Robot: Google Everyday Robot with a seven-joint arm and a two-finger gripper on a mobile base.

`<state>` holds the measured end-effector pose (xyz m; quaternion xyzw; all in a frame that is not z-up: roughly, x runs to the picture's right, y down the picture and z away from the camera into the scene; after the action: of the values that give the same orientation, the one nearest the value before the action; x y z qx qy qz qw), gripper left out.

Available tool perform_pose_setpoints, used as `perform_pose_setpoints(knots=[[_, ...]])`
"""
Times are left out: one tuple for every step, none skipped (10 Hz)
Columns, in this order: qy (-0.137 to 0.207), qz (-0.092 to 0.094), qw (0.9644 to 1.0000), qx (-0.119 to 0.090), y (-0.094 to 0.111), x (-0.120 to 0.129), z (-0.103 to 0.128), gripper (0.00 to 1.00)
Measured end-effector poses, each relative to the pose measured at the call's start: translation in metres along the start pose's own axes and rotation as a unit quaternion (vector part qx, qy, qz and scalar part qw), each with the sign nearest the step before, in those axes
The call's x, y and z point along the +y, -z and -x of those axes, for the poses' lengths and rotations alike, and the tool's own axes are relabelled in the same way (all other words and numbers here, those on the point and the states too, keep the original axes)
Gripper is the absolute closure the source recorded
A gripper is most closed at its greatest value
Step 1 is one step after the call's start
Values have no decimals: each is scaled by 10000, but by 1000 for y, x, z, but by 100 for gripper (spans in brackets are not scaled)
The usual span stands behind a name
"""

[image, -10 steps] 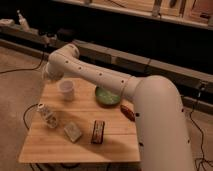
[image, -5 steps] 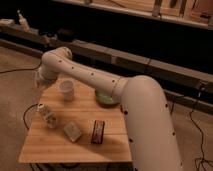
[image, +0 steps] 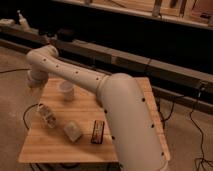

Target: Knock the bottle over

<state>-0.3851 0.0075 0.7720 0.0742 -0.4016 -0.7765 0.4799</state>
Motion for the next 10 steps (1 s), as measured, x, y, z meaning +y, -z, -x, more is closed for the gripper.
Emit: perform_pose_setpoints(knots=[[86, -7, 10000, -34, -3, -8, -2, 100], [174, -20, 9998, -79, -8, -17, -1, 100], [269, -52, 9995, -144, -12, -28, 3, 100], [372, -92, 9990, -232, -17, -37, 10, 100], [458, -124, 9983, -327, -22, -44, 18, 100], [544, -141, 9975, -429, -26, -49, 28, 100], [612, -139, 9967, -524, -29, -53, 38, 100], [615, -135, 9964, -568, -29, -55, 44, 100], [602, -106, 9961, -640, -30, -55, 56, 100], [584, -74, 9958, -698, -29, -55, 67, 100]])
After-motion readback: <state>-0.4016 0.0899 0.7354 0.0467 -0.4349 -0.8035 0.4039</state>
